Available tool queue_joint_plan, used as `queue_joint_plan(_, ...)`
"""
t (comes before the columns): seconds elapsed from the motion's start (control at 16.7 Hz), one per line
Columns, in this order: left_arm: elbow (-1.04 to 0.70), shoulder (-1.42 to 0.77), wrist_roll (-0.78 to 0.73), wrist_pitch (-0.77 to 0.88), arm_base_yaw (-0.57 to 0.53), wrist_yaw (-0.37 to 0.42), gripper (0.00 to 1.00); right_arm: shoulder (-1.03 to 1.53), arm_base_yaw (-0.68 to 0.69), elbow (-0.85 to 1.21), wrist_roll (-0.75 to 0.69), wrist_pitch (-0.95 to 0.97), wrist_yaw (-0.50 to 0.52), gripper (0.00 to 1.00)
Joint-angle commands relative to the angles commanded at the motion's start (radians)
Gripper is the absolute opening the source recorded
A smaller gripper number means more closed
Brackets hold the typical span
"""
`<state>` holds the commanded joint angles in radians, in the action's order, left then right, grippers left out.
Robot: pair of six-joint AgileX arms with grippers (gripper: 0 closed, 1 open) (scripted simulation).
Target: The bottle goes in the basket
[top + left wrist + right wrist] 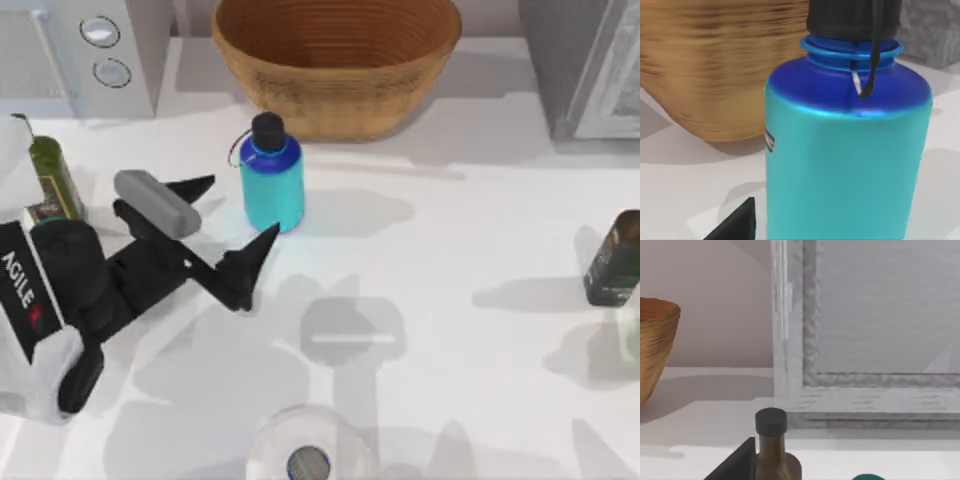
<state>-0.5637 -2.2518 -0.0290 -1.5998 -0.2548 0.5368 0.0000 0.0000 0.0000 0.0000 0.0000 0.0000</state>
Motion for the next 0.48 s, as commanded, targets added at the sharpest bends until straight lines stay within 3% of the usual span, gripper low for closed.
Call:
queue_joint_plan(0.24,-0.066,-0.092,0.014,-0.091,0.039,0.073,1.0,0.0,0.0,0.0,0.0,0.0,0.0,1.0)
queue_joint_plan(0.48,-0.082,-0.111,0.017,-0.112,0.051,0.092,1.0,0.0,0.0,0.0,0.0,0.0,0.0,1.0)
